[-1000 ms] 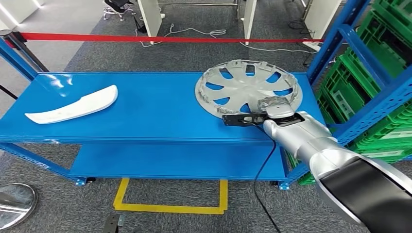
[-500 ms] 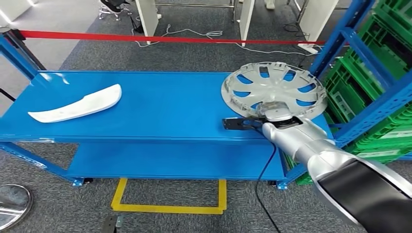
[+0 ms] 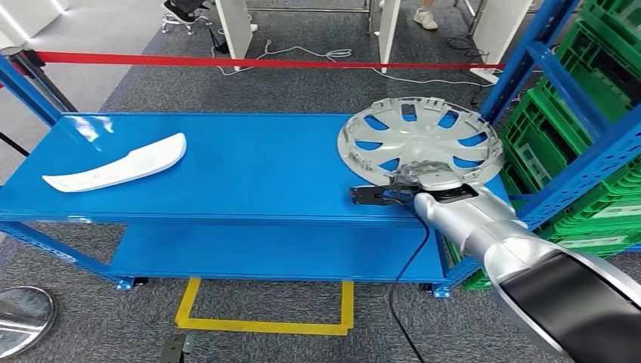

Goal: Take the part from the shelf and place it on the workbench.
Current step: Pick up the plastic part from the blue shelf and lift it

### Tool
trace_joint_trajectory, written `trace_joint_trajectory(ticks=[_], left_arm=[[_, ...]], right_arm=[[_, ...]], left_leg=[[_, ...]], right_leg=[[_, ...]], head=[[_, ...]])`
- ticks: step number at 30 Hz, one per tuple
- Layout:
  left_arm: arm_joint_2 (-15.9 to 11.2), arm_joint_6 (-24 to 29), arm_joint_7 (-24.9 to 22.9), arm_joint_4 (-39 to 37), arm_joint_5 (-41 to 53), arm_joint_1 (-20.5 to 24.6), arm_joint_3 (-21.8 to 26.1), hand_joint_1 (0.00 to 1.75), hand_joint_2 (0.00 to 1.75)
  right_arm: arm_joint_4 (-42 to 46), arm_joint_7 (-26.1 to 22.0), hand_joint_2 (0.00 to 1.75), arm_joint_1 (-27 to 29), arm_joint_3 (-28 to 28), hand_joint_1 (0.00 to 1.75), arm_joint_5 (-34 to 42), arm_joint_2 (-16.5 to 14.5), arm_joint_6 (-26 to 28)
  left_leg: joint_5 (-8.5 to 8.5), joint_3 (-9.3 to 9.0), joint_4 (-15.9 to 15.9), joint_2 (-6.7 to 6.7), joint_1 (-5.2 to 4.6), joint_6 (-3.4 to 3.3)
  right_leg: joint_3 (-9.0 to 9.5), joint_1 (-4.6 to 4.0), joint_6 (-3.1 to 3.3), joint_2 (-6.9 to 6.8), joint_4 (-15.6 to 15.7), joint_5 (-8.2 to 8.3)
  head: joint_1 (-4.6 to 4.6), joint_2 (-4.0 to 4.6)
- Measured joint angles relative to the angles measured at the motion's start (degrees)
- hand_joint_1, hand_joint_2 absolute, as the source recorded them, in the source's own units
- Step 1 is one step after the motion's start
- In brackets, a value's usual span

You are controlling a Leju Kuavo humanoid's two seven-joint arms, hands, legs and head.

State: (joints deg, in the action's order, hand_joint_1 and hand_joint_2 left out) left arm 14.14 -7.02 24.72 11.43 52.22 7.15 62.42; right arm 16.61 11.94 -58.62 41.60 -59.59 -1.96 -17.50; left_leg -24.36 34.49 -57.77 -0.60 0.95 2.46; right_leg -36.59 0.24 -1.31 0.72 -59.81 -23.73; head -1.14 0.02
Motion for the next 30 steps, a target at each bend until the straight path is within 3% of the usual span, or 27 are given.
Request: trace_joint_trajectory(ticks=[1, 3, 5, 6, 7, 8, 10, 11, 13, 16, 18, 20, 21, 22, 23, 26, 27, 30], left_arm=[[0.0, 0.0, 0.0, 0.0, 0.0, 0.0, 0.0, 0.0, 1.75], [0.0, 0.0, 0.0, 0.0, 0.1, 0.1, -0.1, 0.0, 1.75], [-0.1, 0.0, 0.0, 0.0, 0.1, 0.1, -0.1, 0.0, 1.75], [-0.1, 0.0, 0.0, 0.0, 0.1, 0.0, -0.1, 0.0, 1.75], [-0.1, 0.0, 0.0, 0.0, 0.1, 0.0, -0.1, 0.0, 1.75], [-0.2, 0.0, 0.0, 0.0, 0.1, 0.0, -0.2, 0.0, 1.75], [-0.2, 0.0, 0.0, 0.0, 0.1, 0.0, -0.2, 0.0, 1.75], [-0.2, 0.0, 0.0, 0.0, 0.1, 0.1, -0.3, 0.0, 1.75], [-0.2, 0.0, 0.0, 0.0, 0.1, 0.1, -0.3, 0.0, 1.75], [-0.2, 0.0, 0.0, 0.0, 0.1, 0.1, -0.4, 0.0, 1.75], [-0.2, 0.0, 0.0, 0.0, 0.1, 0.1, -0.4, 0.0, 1.75], [-0.2, 0.0, 0.0, 0.0, 0.1, 0.1, -0.4, 0.0, 1.75], [-0.2, 0.0, 0.0, 0.0, 0.1, 0.1, -0.4, 0.0, 1.75], [-0.2, 0.0, 0.0, 0.0, 0.1, 0.1, -0.4, 0.0, 1.75], [-0.2, 0.0, 0.0, 0.0, 0.1, 0.1, -0.4, 0.0, 1.75], [-0.2, 0.0, 0.0, 0.0, 0.0, 0.1, -0.4, 0.0, 1.75], [-0.2, -0.1, 0.0, 0.0, -0.1, 0.1, -0.4, 0.0, 1.75], [-0.2, -0.6, -0.3, 0.0, -0.8, 0.1, -0.4, 0.0, 1.75]], right_arm=[[0.0, 0.0, 1.75, -0.1, 0.0, 1.75, -0.1, 0.1, 0.0], [0.0, 0.1, 1.75, 0.0, 0.0, 1.75, -0.2, 0.1, 0.0], [-0.1, 0.1, 1.75, 0.5, 0.0, 1.75, -0.2, 0.1, 0.5], [-0.1, 0.1, 1.75, 0.7, 0.0, 1.75, -0.3, 0.1, 0.9], [-0.1, 0.1, 1.75, 0.8, 0.0, 1.75, -0.3, 0.1, 1.2], [-0.2, 0.1, 1.75, 0.8, 0.0, 1.75, -0.3, 0.1, 1.4], [-0.2, 0.1, 1.75, 0.7, 0.0, 1.75, -0.4, 0.2, 1.5], [-0.2, 0.1, 1.75, 0.7, 0.0, 1.75, -0.4, 0.2, 1.5], [-0.2, 0.1, 1.75, 0.7, 0.0, 1.75, -0.3, 0.3, 1.6], [-0.2, 0.0, 1.75, 0.8, 0.0, 1.75, -0.3, 0.4, 2.0], [-0.2, -0.2, 1.75, 0.9, 0.0, 1.75, -0.3, 0.4, 2.3], [-0.2, -0.6, 1.75, 1.1, 0.0, 1.75, -0.4, 0.4, 2.5], [-0.2, -0.8, 1.75, 1.3, 0.0, 1.75, -0.4, 0.4, 2.6], [-0.3, -0.9, 1.75, 1.4, 0.0, 1.75, -0.4, 0.4, 2.7], [-0.3, -1.0, 1.75, 1.5, 0.0, 1.75, -0.5, 0.4, 2.7], [-0.3, -1.4, 1.75, 1.3, 0.0, 1.75, -0.5, 0.4, 3.0], [-0.2, -1.6, 1.75, 1.2, 0.0, 1.75, -0.6, 0.4, 3.1], [-0.2, -2.1, 1.75, 1.0, 0.0, 1.75, -0.6, 0.4, 3.6]], left_leg=[[-0.6, 0.26, -0.6, 0.06, 0.02, 0.31], [-3.4, 2.36, -5.2, 0.17, -0.02, 0.68], [-6.53, 5.87, -12.4, 0.19, -0.05, 0.75], [-6.93, 7.04, -14.5, 0.19, -0.05, 0.71], [-6.31, 7.31, -14.8, 0.19, -0.05, 0.64], [-4.75, 6.53, -13.1, 0.2, -0.04, 0.54], [-1.14, 3.19, -6.3, 0.26, -0.04, 0.33], [-0.18, 1.74, -3.4, 0.28, -0.03, 0.15], [0.12, 0.6, -0.7, 0.25, -0.12, -0.32], [0.27, 0.62, -0.4, 0.21, -0.03, -1.35], [0.38, 0.6, -0.3, 0.25, 0.09, -1.86], [0.35, 0.61, -0.3, 0.26, 0.03, -2.07], [0.33, 0.59, -0.3, 0.24, 0.01, -2.11], [0.29, 0.56, -0.3, 0.19, 0.0, -2.14], [0.25, 0.49, -0.3, 0.09, 0.02, -2.14], [0.04, 0.3, -0.4, -0.24, -0.07, -1.6], [0.04, 0.32, -0.4, -0.31, -0.17, -1.29], [0.2, 0.26, 0.0, -0.39, -0.19, -0.36]], right_leg=[[0.05, 0.09, 0.34, 0.01, 0.1, 0.09], [0.08, 0.29, 0.82, 0.03, 0.2, 0.23], [0.04, 0.26, 1.04, 0.02, 0.2, 0.22], [0.04, 0.25, 1.07, 0.02, 0.2, 0.21], [0.05, 0.25, 1.08, 0.02, 0.2, 0.2], [0.08, 0.27, 1.05, 0.02, 0.2, 0.19], [0.08, 0.17, 0.7, 0.04, 0.1, 0.13], [-0.03, 0.05, 0.4, 0.09, 0.0, 0.11], [-0.24, -0.17, -0.32, 0.15, 0.0, 0.21], [-0.52, 0.03, -1.18, 0.01, -0.3, -0.15], [-2.59, 0.09, -1.66, -0.18, -4.7, -2.72], [-6.13, 0.11, -1.92, -0.26, -12.4, -6.03], [-7.43, 0.12, -1.96, -0.26, -15.1, -6.75], [-7.78, 0.13, -1.95, -0.26, -15.8, -6.38], [-6.99, 0.16, -1.9, -0.26, -14.1, -5.03], [-1.54, 0.24, -1.64, -0.22, -3.2, -0.5], [-0.48, 0.22, -1.4, -0.15, -1.1, -0.08], [-0.08, 0.09, -0.3, 0.0, -0.2, -0.09]], head=[[0.03, 0.0], [0.2, -0.01], [0.31, -0.01], [0.31, -0.01], [0.31, -0.01], [0.31, -0.01], [0.34, 0.0], [0.34, -0.01], [0.3, -0.01], [0.13, -0.01], [-0.18, 0.0], [-0.37, 0.0], [-0.37, 0.0], [-0.38, 0.0], [-0.38, 0.0], [-0.36, -0.01], [-0.32, -0.01], [-0.19, -0.01]])
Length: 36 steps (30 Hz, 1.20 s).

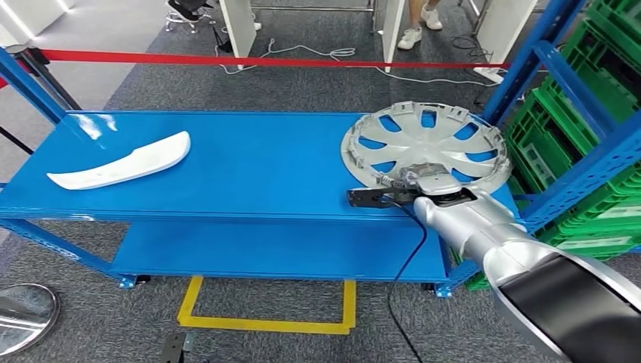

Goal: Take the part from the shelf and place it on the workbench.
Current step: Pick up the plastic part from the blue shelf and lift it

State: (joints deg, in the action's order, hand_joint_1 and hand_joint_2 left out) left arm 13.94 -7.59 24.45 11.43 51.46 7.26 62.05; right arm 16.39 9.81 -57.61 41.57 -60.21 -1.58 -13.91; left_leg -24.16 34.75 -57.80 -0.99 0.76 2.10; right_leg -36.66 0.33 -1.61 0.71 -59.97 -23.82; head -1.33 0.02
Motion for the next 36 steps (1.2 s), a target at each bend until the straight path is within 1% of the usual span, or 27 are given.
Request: trace_joint_trajectory(ticks=[2, 3, 5, 6, 7, 8, 9, 10, 11, 12, 13, 15, 17, 18, 20, 21, 22, 23, 24, 25, 27, 28, 31, 32, 33, 34, 36], left_arm=[[0.0, -0.7, -0.3, 0.0, -0.6, 0.0, 0.1, 0.0, 1.75], [0.0, -1.1, -0.5, 0.0, -0.8, 0.0, 0.1, 0.0, 1.75], [0.0, -1.9, -1.0, 0.0, -1.0, -0.1, 0.1, 0.0, 1.75], [-0.1, -2.2, -1.3, 0.0, -1.1, -0.2, 0.1, 0.0, 1.75], [-0.1, -2.4, -1.6, 0.0, -1.1, -0.2, 0.2, 0.0, 1.75], [-0.1, -2.6, -1.9, 0.0, -1.1, -0.2, 0.2, 0.0, 1.75], [-0.1, -2.6, -2.0, 0.0, -1.0, -0.2, 0.2, 0.0, 1.75], [-0.1, -2.6, -2.2, 0.0, -1.0, -0.2, 0.2, 0.0, 1.75], [-0.1, -2.6, -2.2, 0.0, -0.9, -0.2, 0.2, 0.0, 1.75], [0.0, -2.6, -2.3, 0.0, -0.9, -0.2, 0.2, 0.0, 1.75], [0.0, -2.5, -2.4, 0.0, -0.8, -0.2, 0.2, 0.0, 1.75], [0.0, -2.3, -2.5, 0.0, -0.7, -0.3, 0.2, 0.0, 1.75], [0.0, -2.2, -2.5, 0.0, -0.7, -0.3, 0.2, 0.0, 1.75], [0.0, -2.2, -2.5, 0.0, -0.7, -0.3, 0.2, 0.0, 1.75], [0.0, -2.0, -2.5, 0.0, -0.7, -0.3, 0.2, 0.0, 1.75], [0.0, -1.9, -2.4, 0.0, -0.8, -0.3, 0.2, 0.0, 1.75], [0.0, -1.8, -2.2, 0.0, -1.0, -0.3, 0.3, 0.0, 1.75], [0.0, -1.7, -2.0, 0.0, -1.2, -0.3, 0.3, 0.0, 1.75], [0.0, -1.6, -1.8, 0.0, -1.4, -0.2, 0.4, 0.0, 1.75], [0.0, -1.6, -1.6, 0.0, -1.6, -0.2, 0.4, 0.0, 1.75], [0.0, -1.7, -1.3, 0.0, -1.8, -0.2, 0.5, 0.0, 1.75], [-0.1, -1.8, -1.1, 0.0, -1.9, -0.2, 0.5, 0.0, 1.75], [0.0, -1.8, -0.5, 0.0, -2.3, -0.4, 1.0, 0.0, 1.75], [0.0, -1.8, -0.3, 0.0, -2.3, -0.4, 1.2, 0.0, 1.75], [0.0, -1.8, 0.0, 0.0, -2.4, -0.5, 1.3, 0.0, 1.75], [0.0, -1.7, 0.2, 0.0, -2.4, -0.5, 1.4, 0.0, 1.75], [0.0, -1.6, 0.6, 0.0, -2.4, -0.6, 1.5, 0.0, 1.75]], right_arm=[[0.0, -0.2, 1.75, -0.2, 0.0, 1.75, 0.0, -0.1, 0.0], [0.0, -0.3, 1.75, -0.3, 0.0, 1.75, 0.0, -0.1, 0.0], [0.0, -0.4, 1.75, -0.3, 0.0, 1.75, -0.1, -0.2, 0.0], [0.0, -0.5, 1.75, -0.3, 0.0, 1.75, -0.1, -0.2, 0.0], [0.0, -0.5, 1.75, -0.3, 0.0, 1.75, -0.1, -0.2, 0.0], [0.0, -0.6, 1.75, -0.2, 0.0, 1.75, -0.1, -0.2, 0.0], [0.0, -0.6, 1.75, -0.2, 0.0, 1.75, -0.1, -0.3, 0.0], [0.0, -0.6, 1.75, -0.2, 0.0, 1.75, -0.1, -0.3, -0.1], [0.0, -0.6, 1.75, -0.3, 0.0, 1.75, -0.1, -0.3, -0.1], [0.0, -0.6, 1.75, -0.3, 0.0, 1.75, -0.1, -0.4, -0.1], [0.0, -0.6, 1.75, -0.3, 0.0, 1.75, -0.1, -0.4, -0.1], [0.0, -0.6, 1.75, -0.2, 0.0, 1.75, -0.1, -0.4, -0.1], [0.0, -0.6, 1.75, -0.2, -0.1, 1.75, -0.1, -0.4, -0.1], [0.0, -0.6, 1.75, -0.2, -0.1, 1.75, -0.1, -0.4, -0.1], [0.0, -0.6, 1.75, -0.1, -0.1, 1.75, -0.1, -0.4, -0.1], [0.0, -0.6, 1.75, 0.0, -0.1, 1.75, -0.1, -0.4, -0.1], [0.0, -0.6, 1.75, 0.2, -0.1, 1.75, -0.1, -0.4, 0.0], [0.0, -0.6, 1.75, 0.3, -0.2, 1.75, 0.0, -0.4, 0.2], [0.0, -0.8, 1.75, 0.3, -0.3, 1.75, 0.2, -0.4, 0.6], [0.0, -1.3, 1.75, 0.3, -0.6, 1.75, 0.7, -0.4, 1.4], [0.2, -3.1, 1.75, 0.4, -1.5, 1.75, 2.6, -0.4, 4.1], [0.6, -4.6, 1.75, 0.7, -2.3, 1.75, 4.1, -0.4, 6.0], [2.7, -11.7, 1.75, 2.6, -6.2, 1.75, 10.9, -0.3, 13.2], [4.0, -14.6, 1.75, 3.5, -8.0, 1.75, 13.8, -0.3, 15.9], [5.9, -17.3, 1.75, 4.8, -10.0, 1.75, 16.6, -0.2, 18.5], [8.1, -19.6, 1.75, 6.4, -11.9, 1.75, 19.2, -0.2, 20.4], [13.6, -22.7, 1.75, 10.6, -15.4, 1.75, 23.5, -0.3, 22.8]], left_leg=[[-1.3, 0.68, -1.6, 0.17, 0.07, 0.59], [-2.82, 1.82, -4.0, 0.26, 0.07, 0.81], [-6.52, 5.42, -11.7, 0.35, 0.07, 1.05], [-7.55, 6.98, -14.9, 0.35, 0.07, 1.1], [-7.52, 7.76, -16.4, 0.35, 0.07, 1.11], [-6.39, 7.48, -15.6, 0.36, 0.09, 1.07], [-4.48, 6.17, -12.8, 0.38, 0.11, 1.01], [-2.42, 4.32, -9.1, 0.45, 0.16, 0.96], [-1.02, 2.48, -5.2, 0.48, 0.2, 0.86], [-0.25, 1.23, -2.5, 0.47, 0.23, 0.67], [-0.07, 0.6, -1.0, 0.45, 0.21, 0.43], [-0.14, 0.56, -0.6, 0.36, 0.16, -0.3], [0.03, 0.54, -0.5, 0.39, 0.25, -1.06], [0.11, 0.53, -0.4, 0.41, 0.33, -1.37], [0.08, 0.52, -0.4, 0.45, 0.32, -1.68], [0.05, 0.52, -0.4, 0.46, 0.3, -1.73], [0.01, 0.49, -0.5, 0.46, 0.31, -1.76], [-0.03, 0.43, -0.5, 0.44, 0.33, -1.73], [-0.11, 0.31, -0.5, 0.4, 0.39, -1.63], [-0.22, 0.19, -0.5, 0.36, 0.44, -1.44], [-0.42, 0.18, -0.7, 0.27, 0.31, -0.78], [-0.4, 0.24, -0.7, 0.25, 0.22, -0.41], [-0.26, 0.27, -0.4, 0.25, 0.29, 0.6], [-0.78, 0.55, -1.0, 0.31, 0.3, 0.86], [-1.96, 1.37, -2.7, 0.37, 0.27, 1.05], [-3.59, 2.79, -5.7, 0.44, 0.24, 1.19], [-6.83, 6.66, -13.4, 0.47, 0.17, 1.27]], right_leg=[[0.11, 0.14, 0.71, -0.08, 0.2, 0.13], [0.15, 0.25, 0.99, -0.15, 0.2, 0.18], [0.11, 0.25, 1.32, -0.24, 0.2, 0.19], [0.09, 0.25, 1.35, -0.25, 0.2, 0.19], [0.09, 0.25, 1.36, -0.24, 0.2, 0.2], [0.11, 0.27, 1.33, -0.23, 0.2, 0.2], [0.14, 0.3, 1.27, -0.19, 0.2, 0.19], [0.16, 0.31, 1.1, -0.14, 0.2, 0.18], [0.06, 0.19, 0.83, -0.04, 0.0, 0.13], [-0.08, 0.05, 0.51, 0.04, -0.1, 0.15], [-0.2, -0.08, 0.16, 0.11, -0.1, 0.19], [-0.29, -0.09, -0.44, 0.14, 0.2, 0.33], [-0.96, 0.06, -0.99, -0.04, -1.1, -0.68], [-1.99, 0.1, -1.23, -0.14, -3.3, -2.01], [-5.38, 0.13, -1.52, -0.24, -10.7, -5.55], [-6.99, 0.15, -1.6, -0.25, -14.1, -6.71], [-7.88, 0.17, -1.65, -0.25, -15.8, -6.9], [-7.7, 0.22, -1.65, -0.25, -15.3, -6.01], [-6.42, 0.29, -1.66, -0.28, -12.6, -4.24], [-4.48, 0.38, -1.68, -0.33, -8.6, -2.26], [-1.1, 0.38, -1.48, -0.29, -2.1, -0.23], [-0.44, 0.31, -1.2, -0.22, -0.8, -0.11], [-0.53, 0.14, 0.06, -0.03, -0.5, -0.06], [-0.51, 0.21, 0.44, -0.02, -0.4, -0.01], [-0.46, 0.31, 0.76, -0.03, -0.3, 0.03], [-0.42, 0.33, 1.01, -0.05, -0.3, -0.01], [-0.36, 0.2, 1.32, -0.15, -0.3, -0.12]], head=[[0.14, -0.01], [0.23, 0.0], [0.38, -0.01], [0.39, -0.01], [0.41, -0.01], [0.41, -0.01], [0.41, -0.01], [0.42, -0.01], [0.48, -0.01], [0.48, 0.0], [0.49, 0.0], [0.39, -0.01], [0.18, -0.01], [0.07, -0.01], [-0.17, 0.0], [-0.17, 0.0], [-0.19, 0.01], [-0.2, 0.01], [-0.22, 0.01], [-0.25, 0.01], [-0.27, 0.01], [-0.21, 0.0], [-0.05, -0.01], [0.06, -0.01], [0.26, 0.0], [0.44, 0.0], [0.73, 0.01]])
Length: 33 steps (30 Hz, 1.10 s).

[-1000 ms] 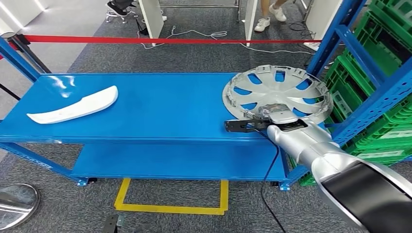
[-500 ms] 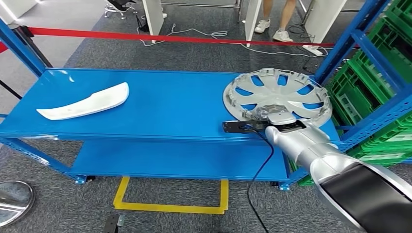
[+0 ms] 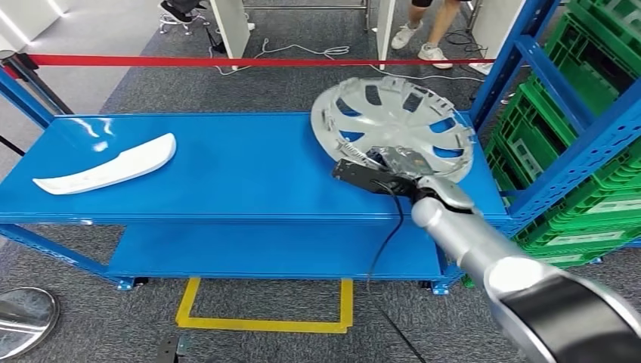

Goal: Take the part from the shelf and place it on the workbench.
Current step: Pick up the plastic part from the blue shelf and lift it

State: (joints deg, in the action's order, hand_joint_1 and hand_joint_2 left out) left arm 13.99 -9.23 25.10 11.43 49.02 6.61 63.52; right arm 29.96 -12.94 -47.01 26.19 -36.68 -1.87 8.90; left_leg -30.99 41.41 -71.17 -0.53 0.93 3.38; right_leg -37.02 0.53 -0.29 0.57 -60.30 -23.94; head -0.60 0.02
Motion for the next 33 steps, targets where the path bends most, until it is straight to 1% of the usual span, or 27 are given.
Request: trace_joint_trajectory(ticks=[1, 2, 3, 5, 6, 7, 8, 10, 11, 12, 13, 15, 16, 17, 18, 20, 21, 22, 23, 25, 26, 27, 28, 30, 31, 32, 33], left_arm=[[0.0, 0.0, 0.1, 0.0, 0.0, -0.1, 0.0, 0.0, 1.75], [0.0, 0.0, 0.3, 0.0, 0.0, -0.2, 0.0, 0.0, 1.75], [0.0, 0.1, 0.4, 0.0, 0.0, -0.3, 0.0, 0.0, 1.75], [0.0, 0.1, 0.8, 0.0, -0.2, -0.3, 0.1, 0.0, 1.75], [0.1, 0.2, 1.0, 0.0, -0.3, -0.3, 0.1, 0.0, 1.75], [0.1, 0.3, 1.2, 0.0, -0.4, -0.3, 0.1, 0.0, 1.75], [0.1, 0.3, 1.4, 0.0, -0.5, -0.3, 0.2, 0.0, 1.75], [0.2, 0.4, 1.6, 0.0, -0.6, -0.4, 0.3, 0.0, 1.75], [0.2, 0.5, 1.7, 0.0, -0.6, -0.4, 0.4, 0.0, 1.75], [0.3, 0.5, 1.8, 0.0, -0.7, -0.4, 0.4, 0.0, 1.75], [0.3, 0.6, 1.9, 0.0, -0.8, -0.4, 0.5, 0.0, 1.75], [0.3, 0.6, 2.1, 0.0, -0.8, -0.5, 0.7, 0.0, 1.75], [0.3, 0.6, 2.1, 0.0, -0.8, -0.5, 0.9, 0.0, 1.75], [0.3, 0.7, 2.1, 0.0, -0.8, -0.6, 1.1, 0.0, 1.75], [0.3, 0.7, 2.1, 0.0, -0.8, -0.6, 1.2, 0.0, 1.75], [0.4, 0.7, 2.1, 0.0, -0.8, -0.6, 1.3, 0.0, 1.75], [0.4, 0.8, 2.1, 0.0, -0.9, -0.6, 1.4, 0.0, 1.75], [0.4, 0.8, 2.2, 0.0, -0.9, -0.6, 1.4, 0.0, 1.75], [0.4, 0.9, 2.2, 0.0, -0.9, -0.6, 1.4, 0.0, 1.75], [0.4, 0.9, 2.2, 0.0, -0.9, -0.6, 1.5, 0.0, 1.75], [0.4, 0.9, 2.2, 0.0, -0.8, -0.6, 1.5, 0.0, 1.75], [0.4, 0.9, 2.2, 0.0, -0.7, -0.6, 1.5, 0.0, 1.75], [0.4, 0.9, 2.2, 0.0, -0.6, -0.6, 1.5, 0.0, 1.75], [0.4, 0.9, 2.1, 0.0, -0.5, -0.6, 1.5, 0.0, 1.75], [0.4, 0.9, 2.1, 0.0, -0.5, -0.6, 1.5, 0.0, 1.75], [0.5, 0.9, 2.0, 0.0, -0.5, -0.6, 1.5, 0.0, 1.75], [0.5, 0.9, 2.0, 0.0, -0.5, -0.7, 1.5, 0.0, 1.75]], right_arm=[[3.0, -0.8, 1.75, 2.3, -1.4, 1.75, 1.6, 0.0, 0.5], [6.0, -1.4, 1.75, 4.4, -2.5, 1.75, 2.9, -0.1, 1.0], [8.7, -1.8, 1.75, 6.3, -3.5, 1.75, 3.9, -0.1, 1.3], [14.3, -2.8, 1.75, 9.5, -5.2, 1.75, 6.1, -0.3, 2.3], [17.3, -3.4, 1.75, 11.3, -5.9, 1.75, 7.4, -0.5, 2.9], [20.4, -4.0, 1.75, 13.2, -6.4, 1.75, 8.6, -0.8, 3.6], [23.4, -4.4, 1.75, 15.0, -6.8, 1.75, 9.6, -1.0, 4.1], [28.4, -4.8, 1.75, 18.2, -7.2, 1.75, 11.3, -1.5, 4.4], [30.7, -5.2, 1.75, 19.6, -7.3, 1.75, 12.3, -1.8, 4.5], [32.8, -5.7, 1.75, 20.9, -7.5, 1.75, 13.5, -2.0, 4.5], [34.9, -6.4, 1.75, 22.1, -7.6, 1.75, 14.6, -2.2, 4.5], [38.4, -7.3, 1.75, 24.4, -7.6, 1.75, 16.3, -2.5, 4.5], [39.8, -7.5, 1.75, 25.5, -7.6, 1.75, 16.6, -2.7, 4.5], [41.0, -7.6, 1.75, 26.4, -7.6, 1.75, 16.8, -2.9, 4.4], [41.9, -7.6, 1.75, 27.0, -7.6, 1.75, 17.0, -3.0, 4.4], [43.5, -7.6, 1.75, 27.7, -7.6, 1.75, 17.1, -3.1, 4.4], [44.1, -7.7, 1.75, 27.9, -7.6, 1.75, 17.1, -3.2, 4.5], [44.9, -8.0, 1.75, 28.3, -7.6, 1.75, 17.1, -3.3, 4.6], [45.9, -8.5, 1.75, 28.9, -7.6, 1.75, 17.1, -3.4, 4.9], [48.5, -10.0, 1.75, 30.7, -7.5, 1.75, 17.3, -3.6, 5.4], [50.1, -10.9, 1.75, 31.8, -7.4, 1.75, 17.6, -3.7, 5.6], [51.7, -11.9, 1.75, 32.8, -7.3, 1.75, 18.0, -3.8, 5.8], [53.5, -12.9, 1.75, 33.7, -7.0, 1.75, 18.4, -3.9, 5.9], [57.0, -14.8, 1.75, 35.8, -6.5, 1.75, 19.1, -4.1, 6.0], [58.8, -15.6, 1.75, 36.8, -6.1, 1.75, 19.5, -4.2, 6.1], [60.6, -16.3, 1.75, 37.8, -5.7, 1.75, 19.9, -4.2, 6.1], [62.3, -16.9, 1.75, 38.7, -5.3, 1.75, 20.3, -4.2, 6.1]], left_leg=[[-0.5, 1.31, -2.4, 0.0, -0.03, -0.05], [0.02, 1.72, -2.9, 0.0, -0.05, -0.17], [1.56, 0.95, -1.1, 0.0, -0.07, -0.36], [5.31, -2.62, 6.0, 0.0, -0.17, -0.84], [6.37, -4.36, 9.4, 0.0, -0.2, -1.04], [6.77, -5.46, 11.6, -0.01, -0.25, -1.2], [6.68, -5.95, 12.6, -0.02, -0.32, -1.37], [6.73, -6.07, 13.0, -0.03, -0.3, -1.92], [6.84, -6.13, 13.1, -0.03, -0.22, -2.28], [6.95, -6.19, 13.3, -0.02, -0.11, -2.6], [6.99, -6.23, 13.4, -0.03, -0.01, -2.84], [6.94, -6.24, 13.4, -0.04, -0.01, -3.05], [6.9, -6.25, 13.4, -0.04, -0.01, -3.08], [6.88, -6.28, 13.4, -0.06, -0.01, -3.08], [6.86, -6.32, 13.4, -0.08, 0.02, -3.04], [6.74, -6.45, 13.3, -0.15, 0.06, -2.71], [6.67, -6.45, 13.2, -0.2, -0.02, -2.4], [6.67, -6.42, 13.1, -0.22, -0.12, -2.04], [6.74, -6.37, 13.2, -0.24, -0.2, -1.67], [6.9, -6.32, 13.4, -0.26, -0.16, -1.05], [6.63, -6.2, 13.3, -0.2, -0.1, -0.75], [5.82, -5.71, 12.2, -0.15, -0.07, -0.49], [4.43, -4.69, 10.1, -0.08, -0.06, -0.27], [1.01, -1.29, 3.0, -0.02, -0.07, -0.03], [-0.02, 0.25, -0.1, -0.02, -0.07, -0.02], [-0.08, 1.11, -1.7, -0.02, -0.08, -0.08], [0.94, 0.94, -1.2, -0.02, -0.09, -0.21]], right_leg=[[0.04, -0.08, 0.07, -0.05, 0.0, -0.05], [0.08, -0.15, 0.11, -0.07, 0.0, -0.08], [0.12, -0.18, 0.12, -0.06, 0.0, -0.1], [0.2, -0.33, -0.05, 0.0, -0.1, -0.2], [0.18, -0.46, -0.22, 0.06, -0.1, -0.28], [0.16, -0.59, -0.47, 0.1, -0.1, -0.31], [0.14, -0.67, -0.76, 0.15, -0.1, -0.28], [0.15, -0.53, -1.4, 0.17, 0.2, -0.24], [-0.06, -0.47, -1.72, 0.12, -0.3, -0.71], [-0.7, -0.44, -2.03, 0.06, -1.7, -1.8], [-1.88, -0.4, -2.27, 0.0, -4.4, -3.44], [-5.17, -0.34, -2.63, -0.05, -12.0, -7.05], [-6.42, -0.31, -2.75, -0.05, -14.8, -7.91], [-6.77, -0.27, -2.83, -0.07, -15.6, -7.71], [-6.02, -0.18, -2.89, -0.09, -14.2, -6.5], [-2.09, 0.05, -2.99, -0.19, -6.6, -3.12], [-0.29, 0.11, -2.82, -0.13, -3.2, -2.05], [0.84, 0.12, -2.54, -0.06, -1.1, -1.57], [1.25, 0.04, -2.12, 0.04, -0.2, -1.63], [1.17, -0.08, -1.18, 0.14, -0.1, -1.46], [1.16, -0.05, -0.81, 0.12, -0.1, -1.38], [1.18, 0.03, -0.43, 0.09, 0.0, -1.31], [1.21, 0.12, -0.14, 0.06, 0.1, -1.28], [1.21, 0.06, 0.21, -0.01, 0.1, -1.36], [1.23, 0.02, 0.27, -0.02, 0.1, -1.4], [1.25, -0.02, 0.32, -0.01, 0.1, -1.44], [1.3, -0.03, 0.33, 0.03, 0.1, -1.48]], head=[[0.04, 0.0], [0.06, 0.0], [0.07, 0.0], [0.09, -0.01], [0.09, -0.01], [0.03, -0.01], [0.0, 0.0], [-0.06, -0.01], [-0.15, -0.01], [-0.32, -0.01], [-0.46, 0.0], [-0.68, 0.0], [-0.7, -0.01], [-0.73, -0.01], [-0.73, -0.01], [-0.75, -0.01], [-0.75, -0.01], [-0.72, -0.01], [-0.68, -0.01], [-0.65, -0.01], [-0.6, 0.0], [-0.47, 0.0], [-0.32, 0.0], [-0.09, 0.0], [-0.09, 0.0], [-0.08, 0.0], [-0.09, 0.0]])
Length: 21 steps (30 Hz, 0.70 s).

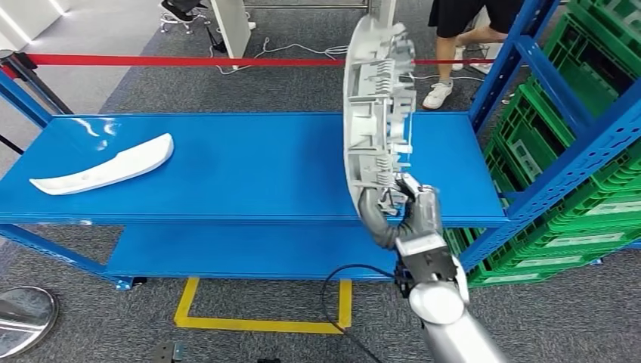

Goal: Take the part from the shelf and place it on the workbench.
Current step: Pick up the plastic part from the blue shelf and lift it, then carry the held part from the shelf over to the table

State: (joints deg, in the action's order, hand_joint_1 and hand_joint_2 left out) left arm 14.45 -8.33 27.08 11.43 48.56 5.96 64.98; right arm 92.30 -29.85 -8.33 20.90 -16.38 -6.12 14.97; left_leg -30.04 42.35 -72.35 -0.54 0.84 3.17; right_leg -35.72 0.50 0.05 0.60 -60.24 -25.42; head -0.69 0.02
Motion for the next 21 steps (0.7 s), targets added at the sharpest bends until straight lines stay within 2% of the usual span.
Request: trace_joint_trajectory(ticks=[2, 4, 6, 8, 9, 10, 13, 14, 15, 16, 18, 20, 21], left_arm=[[0.0, 0.1, 0.0, 0.0, -0.1, 0.0, 0.0, 0.0, 1.75], [0.0, 0.1, 0.0, 0.0, -0.3, 0.1, 0.0, 0.0, 1.75], [0.1, 0.1, 0.0, 0.0, -0.6, 0.1, 0.1, 0.0, 1.75], [0.3, 0.1, 0.0, 0.0, -0.8, 0.0, 0.2, 0.0, 1.75], [0.3, 0.1, 0.0, 0.0, -0.9, 0.0, 0.3, 0.0, 1.75], [0.4, 0.1, -0.1, 0.0, -1.0, 0.0, 0.3, 0.0, 1.75], [0.5, 0.1, -0.4, 0.0, -1.1, 0.0, 0.5, 0.0, 1.75], [0.5, 0.1, -0.6, 0.0, -1.1, 0.0, 0.6, 0.0, 1.75], [0.6, 0.2, -0.8, 0.0, -1.2, 0.0, 0.8, 0.0, 1.75], [0.7, 0.3, -1.0, 0.0, -1.3, 0.0, 0.9, 0.0, 1.75], [1.1, 0.3, -1.1, 0.0, -1.3, 0.0, 1.2, 0.0, 1.75], [1.3, 0.3, -1.1, 0.0, -1.4, 0.0, 1.4, 0.0, 1.75], [1.3, 0.3, -1.2, 0.0, -1.4, 0.0, 1.4, 0.0, 1.75]], right_arm=[[3.2, -1.0, 1.75, 1.5, 0.7, 1.75, 0.7, -0.2, 0.0], [6.2, -2.1, 1.75, 2.9, 1.2, 1.75, 1.4, -0.3, 0.1], [8.7, -3.1, 1.75, 4.2, 1.5, 1.75, 2.0, -0.4, 0.5], [10.9, -3.7, 1.75, 5.4, 1.9, 1.75, 2.5, -0.5, 0.9], [11.7, -3.9, 1.75, 5.9, 2.1, 1.75, 2.7, -0.6, 1.0], [12.4, -4.0, 1.75, 6.2, 2.2, 1.75, 2.9, -0.7, 1.0], [13.8, -4.2, 1.75, 7.2, 2.4, 1.75, 2.6, -0.7, 1.3], [14.1, -4.2, 1.75, 7.6, 2.5, 1.75, 2.0, -0.7, 1.6], [14.3, -4.2, 1.75, 8.1, 2.6, 1.75, 1.3, -0.7, 2.0], [14.6, -4.2, 1.75, 8.5, 2.7, 1.75, 0.6, -0.7, 2.4], [15.1, -4.2, 1.75, 9.1, 3.0, 1.75, -0.5, -0.7, 2.9], [15.5, -4.2, 1.75, 9.5, 3.3, 1.75, -0.8, -0.7, 3.2], [15.5, -4.2, 1.75, 9.6, 3.5, 1.75, -0.9, -0.7, 3.2]], left_leg=[[3.65, -2.78, 5.7, 0.0, -0.02, -0.42], [5.74, -5.94, 11.9, -0.02, -0.09, -0.8], [5.68, -6.93, 14.1, -0.1, -0.25, -1.17], [5.68, -6.9, 14.3, -0.15, -0.2, -1.75], [5.72, -6.97, 14.3, -0.15, -0.13, -2.07], [5.76, -7.03, 14.4, -0.13, -0.02, -2.34], [5.71, -7.08, 14.4, -0.08, -0.03, -2.77], [5.69, -7.1, 14.4, -0.08, -0.05, -2.81], [5.67, -7.14, 14.4, -0.1, -0.05, -2.81], [5.64, -7.22, 14.4, -0.15, -0.02, -2.76], [5.49, -7.31, 14.2, -0.27, -0.06, -2.35], [5.49, -7.25, 14.0, -0.33, -0.22, -1.67], [5.6, -7.22, 14.1, -0.33, -0.27, -1.33]], right_leg=[[0.18, 0.0, -0.1, 0.11, 0.0, -0.11], [0.16, -0.25, -0.56, 0.19, -0.2, -0.31], [0.07, -0.42, -1.19, 0.16, -0.1, -0.37], [0.05, -0.25, -1.82, 0.08, -0.2, -0.56], [-0.29, -0.2, -2.13, 0.02, -1.0, -1.23], [-1.11, -0.16, -2.38, -0.03, -2.8, -2.47], [-5.63, -0.1, -2.87, -0.11, -12.8, -7.31], [-6.52, -0.08, -2.96, -0.12, -14.8, -7.68], [-6.44, -0.04, -3.01, -0.13, -14.7, -6.99], [-5.33, 0.04, -3.03, -0.15, -12.5, -5.42], [-1.51, 0.13, -3.03, -0.17, -5.1, -2.18], [0.66, 0.06, -2.52, 0.01, -0.8, -1.08], [0.76, -0.07, -2.1, 0.17, -0.6, -1.24]], head=[[0.03, 0.0], [0.05, 0.0], [0.01, 0.0], [-0.05, 0.0], [-0.16, 0.0], [-0.29, 0.0], [-0.56, 0.0], [-0.58, 0.0], [-0.6, 0.0], [-0.6, 0.0], [-0.64, 0.0], [-0.61, -0.01], [-0.59, -0.01]])
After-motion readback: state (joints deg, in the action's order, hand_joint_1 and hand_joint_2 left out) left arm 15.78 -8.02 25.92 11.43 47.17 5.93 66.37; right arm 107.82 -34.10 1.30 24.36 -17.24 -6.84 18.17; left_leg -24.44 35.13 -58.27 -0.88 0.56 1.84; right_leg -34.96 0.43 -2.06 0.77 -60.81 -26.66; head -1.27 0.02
